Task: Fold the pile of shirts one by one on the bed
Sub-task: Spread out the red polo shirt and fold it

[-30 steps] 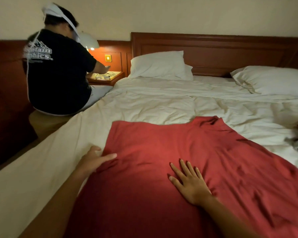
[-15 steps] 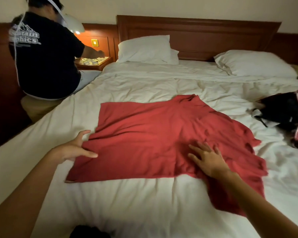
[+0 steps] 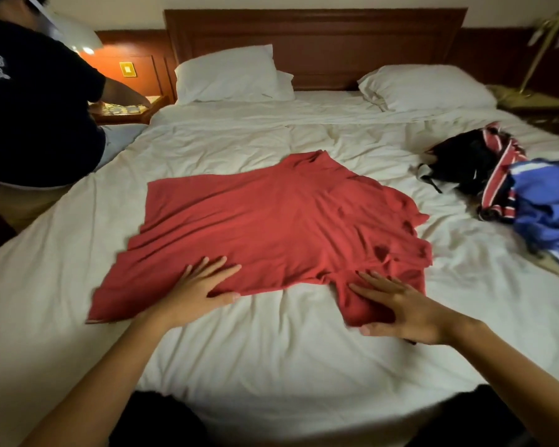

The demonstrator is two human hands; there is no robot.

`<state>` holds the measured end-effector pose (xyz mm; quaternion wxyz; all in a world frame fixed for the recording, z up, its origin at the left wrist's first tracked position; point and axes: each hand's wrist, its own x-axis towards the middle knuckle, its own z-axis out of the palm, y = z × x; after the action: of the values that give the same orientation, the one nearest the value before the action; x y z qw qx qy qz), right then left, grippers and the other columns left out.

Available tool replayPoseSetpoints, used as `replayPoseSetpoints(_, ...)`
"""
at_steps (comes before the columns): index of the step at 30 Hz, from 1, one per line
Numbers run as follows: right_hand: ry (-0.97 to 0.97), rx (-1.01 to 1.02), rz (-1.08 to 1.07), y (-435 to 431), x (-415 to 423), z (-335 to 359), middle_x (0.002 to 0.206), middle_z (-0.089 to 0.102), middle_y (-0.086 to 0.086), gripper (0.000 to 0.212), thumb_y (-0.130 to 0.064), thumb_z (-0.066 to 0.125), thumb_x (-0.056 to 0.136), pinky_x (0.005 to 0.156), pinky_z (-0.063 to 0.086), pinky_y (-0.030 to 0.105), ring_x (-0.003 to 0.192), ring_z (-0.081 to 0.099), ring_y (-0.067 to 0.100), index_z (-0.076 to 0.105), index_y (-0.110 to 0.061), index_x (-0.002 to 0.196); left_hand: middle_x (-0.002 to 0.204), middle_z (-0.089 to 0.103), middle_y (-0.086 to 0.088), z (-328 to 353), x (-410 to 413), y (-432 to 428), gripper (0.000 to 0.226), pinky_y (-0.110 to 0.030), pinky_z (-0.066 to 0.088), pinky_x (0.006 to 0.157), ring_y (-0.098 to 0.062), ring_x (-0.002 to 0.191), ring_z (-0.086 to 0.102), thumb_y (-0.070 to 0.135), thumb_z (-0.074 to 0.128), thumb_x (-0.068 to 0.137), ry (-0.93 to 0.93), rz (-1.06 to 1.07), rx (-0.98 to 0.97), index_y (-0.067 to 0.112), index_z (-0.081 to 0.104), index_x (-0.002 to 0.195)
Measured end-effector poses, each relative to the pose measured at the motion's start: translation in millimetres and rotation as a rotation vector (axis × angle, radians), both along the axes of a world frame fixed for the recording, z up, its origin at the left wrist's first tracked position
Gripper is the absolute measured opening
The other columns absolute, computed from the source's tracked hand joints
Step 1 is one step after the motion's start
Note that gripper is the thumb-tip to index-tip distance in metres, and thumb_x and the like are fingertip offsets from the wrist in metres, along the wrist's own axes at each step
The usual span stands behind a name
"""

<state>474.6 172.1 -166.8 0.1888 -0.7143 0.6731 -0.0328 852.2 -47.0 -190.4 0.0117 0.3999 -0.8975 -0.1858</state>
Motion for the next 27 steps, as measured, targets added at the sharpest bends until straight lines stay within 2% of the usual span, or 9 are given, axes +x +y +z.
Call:
replayPoseSetpoints(2,0.095,-0.047,0.066,12,-6,-1,0.162,-0.010,-0.021,0.090,-0.081,0.045,0.081,0.124,-0.004,0.031,0.148,-0.016,0.000,0.009,-0.044,0.155,0.164,-0.006,0.021,-13,-5,7,0.082,-0.042,-0.004,0.124,-0.014,0.153,-0.009,0.091,0.023,0.075,-0.089,-0.057,-0.091,0.061,0.001,0.147)
replayPoseSetpoints(4,0.158,-0.111,0.109,19,-13,-3,0.162,-0.005,-0.018,0.079,-0.070,0.044,0.089,0.124,0.001,0.031,0.151,-0.010,0.005,0.016,-0.038,0.156,0.162,-0.003,0.024,-18,-1,7,0.083,-0.040,-0.002,0.123,-0.013,0.152,-0.007,0.093,0.013,0.072,-0.059,-0.060,-0.143,0.061,0.004,0.147)
replayPoseSetpoints(7,0.113,-0.258,0.145,28,-19,-3,0.159,0.028,-0.009,0.054,-0.043,0.053,0.099,0.121,0.024,0.033,0.150,0.018,0.012,0.044,-0.025,0.148,0.160,0.011,0.025,-18,4,5,0.063,-0.036,0.004,0.122,-0.016,0.153,0.006,0.076,0.025,0.089,0.012,-0.066,-0.157,0.054,0.025,0.148)
replayPoseSetpoints(9,0.082,-0.391,0.149,30,-23,-1,0.139,0.060,0.000,0.034,-0.028,0.060,0.098,0.104,0.049,0.039,0.133,0.052,0.020,0.065,-0.019,0.130,0.156,0.026,0.024,-15,8,6,0.045,-0.032,0.011,0.121,-0.015,0.151,0.017,0.051,0.044,0.102,0.088,-0.069,-0.163,0.046,0.039,0.146)
replayPoseSetpoints(11,-0.101,-0.399,0.102,32,-24,8,0.106,0.071,-0.012,0.017,-0.030,0.056,0.101,0.079,0.056,0.032,0.097,0.069,0.014,0.069,-0.025,0.110,0.149,0.042,0.022,-11,14,8,0.042,-0.026,0.021,0.120,-0.011,0.146,0.030,0.031,0.055,0.101,0.183,-0.077,-0.149,0.037,0.050,0.143)
replayPoseSetpoints(15,-0.375,-0.506,-0.029,13,-35,25,0.084,0.064,-0.015,0.018,-0.021,0.047,0.103,0.064,0.044,0.009,0.071,0.063,0.004,0.063,-0.028,0.097,0.119,0.069,0.020,4,21,5,0.029,-0.005,0.038,0.099,0.002,0.116,0.061,0.015,0.066,0.094,0.392,0.049,-0.159,0.020,0.072,0.122)
replayPoseSetpoints(20,-0.531,-0.419,-0.125,-43,-52,44,0.075,0.057,-0.015,0.022,-0.024,0.053,0.100,0.071,0.042,0.019,0.072,0.054,-0.002,0.053,-0.034,0.080,0.090,0.073,0.025,18,16,-6,0.016,-0.016,0.049,0.084,0.010,0.087,0.066,0.002,0.068,0.091,0.469,0.108,-0.195,0.014,0.076,0.098)
replayPoseSetpoints(24,-0.471,-0.136,-0.065,-106,-78,63,0.066,0.044,-0.011,0.037,-0.044,0.058,0.093,0.064,0.038,0.021,0.064,0.043,0.005,0.053,-0.017,0.068,0.090,0.074,0.016,30,9,-36,0.013,-0.027,0.050,0.088,0.002,0.089,0.068,0.006,0.068,0.091,0.485,0.136,-0.191,0.017,0.075,0.094)
replayPoseSetpoints(27,-0.326,-0.157,-0.209,-178,-98,68,0.069,0.047,-0.001,0.047,-0.053,0.064,0.086,0.066,0.040,0.030,0.066,0.048,0.015,0.059,-0.008,0.072,0.092,0.074,0.015,46,-3,-80,0.010,-0.036,0.051,0.092,-0.005,0.093,0.069,0.014,0.067,0.093,0.447,0.170,-0.169,0.021,0.074,0.094)
